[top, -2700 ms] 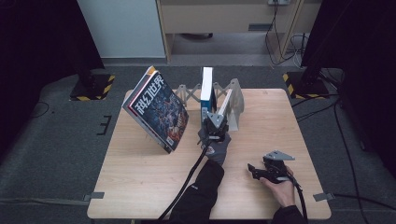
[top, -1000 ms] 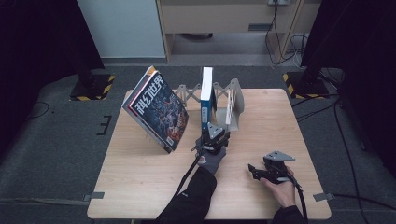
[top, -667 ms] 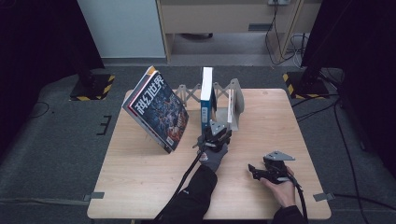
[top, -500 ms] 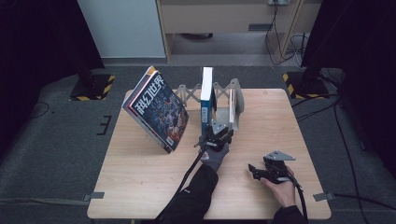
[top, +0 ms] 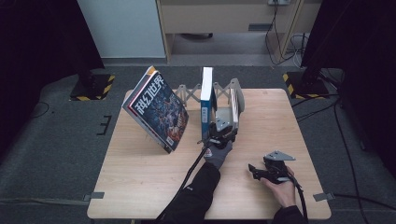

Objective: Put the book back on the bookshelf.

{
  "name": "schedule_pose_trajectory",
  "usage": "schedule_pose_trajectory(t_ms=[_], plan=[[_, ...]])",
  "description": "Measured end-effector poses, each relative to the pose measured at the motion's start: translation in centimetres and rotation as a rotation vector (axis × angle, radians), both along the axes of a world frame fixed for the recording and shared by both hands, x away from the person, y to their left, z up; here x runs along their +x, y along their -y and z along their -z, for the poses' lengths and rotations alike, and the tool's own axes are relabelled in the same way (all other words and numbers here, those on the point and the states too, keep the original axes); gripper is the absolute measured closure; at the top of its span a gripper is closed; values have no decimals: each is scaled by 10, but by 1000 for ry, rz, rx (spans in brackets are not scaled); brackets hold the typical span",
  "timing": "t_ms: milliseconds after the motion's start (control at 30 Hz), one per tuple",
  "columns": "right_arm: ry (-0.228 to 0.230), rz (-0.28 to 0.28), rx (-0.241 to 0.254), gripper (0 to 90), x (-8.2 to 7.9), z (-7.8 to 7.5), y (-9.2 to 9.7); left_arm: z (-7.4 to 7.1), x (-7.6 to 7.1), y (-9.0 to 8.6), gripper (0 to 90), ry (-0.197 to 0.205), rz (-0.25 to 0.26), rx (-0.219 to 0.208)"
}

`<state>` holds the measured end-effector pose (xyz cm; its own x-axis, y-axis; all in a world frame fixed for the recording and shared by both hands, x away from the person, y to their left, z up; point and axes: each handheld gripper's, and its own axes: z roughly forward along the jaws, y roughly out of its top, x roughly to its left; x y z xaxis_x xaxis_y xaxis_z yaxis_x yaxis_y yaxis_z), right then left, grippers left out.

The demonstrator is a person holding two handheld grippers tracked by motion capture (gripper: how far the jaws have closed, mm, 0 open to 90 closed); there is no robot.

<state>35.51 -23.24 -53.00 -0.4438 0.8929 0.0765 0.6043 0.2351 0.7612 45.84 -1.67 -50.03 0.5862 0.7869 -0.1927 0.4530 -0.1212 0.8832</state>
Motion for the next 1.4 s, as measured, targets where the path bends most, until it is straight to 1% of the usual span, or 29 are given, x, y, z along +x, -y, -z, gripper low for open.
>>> schedule_pose_trajectory(t_ms=[67,100,133,200,233,300,367,567,700,800,867,933,1000,1033,1100,1167,1200,1267,1300,1333,1367,1400], plan=[[0,0,-1,258,0,0,0,0,1,0,685,-9,11,-25],[-1,1,-1,258,0,0,0,-1,1,0,681,-4,16,-32],[-1,1,-1,258,0,0,-1,-1,1,1,677,1,18,-28],[-3,4,1,258,0,0,-1,-2,0,2,676,3,30,-36],[-3,5,0,258,0,0,-1,-2,0,2,677,7,38,-34],[1,-2,-4,258,0,0,-1,-3,-1,1,675,14,32,-15],[0,0,-2,258,0,0,-1,-5,-1,-1,668,19,31,-11],[0,0,-3,258,0,0,-1,-10,-6,-7,639,36,38,27],[1,1,-3,257,0,0,-1,-14,-13,-15,616,45,56,23],[5,6,5,254,-1,-1,-1,-20,-22,-23,599,62,65,42],[9,2,1,251,-1,-2,1,-24,-29,-30,584,63,74,55],[10,11,3,246,-1,-2,1,-27,-34,-38,564,64,83,65],[11,12,-1,240,-1,-2,2,-32,-40,-49,544,50,97,68],[11,13,-3,237,-1,-2,2,-34,-42,-54,538,50,99,71],[8,18,-4,229,-1,-3,3,-39,-50,-67,523,55,102,105],[9,28,-8,220,0,-3,4,-42,-56,-81,502,66,93,135],[8,31,-15,213,0,-3,4,-44,-59,-89,492,69,79,142],[9,37,-20,200,0,-3,7,-46,-63,-106,479,59,56,141],[2,48,-15,192,0,-3,7,-46,-65,-112,476,57,49,140],[0,52,-13,180,1,-3,8,-46,-68,-122,466,51,38,143],[-1,56,-16,172,1,-3,9,-46,-70,-128,456,46,36,143],[3,58,-17,171,1,-3,10,-45,-74,-139,454,37,36,142]])
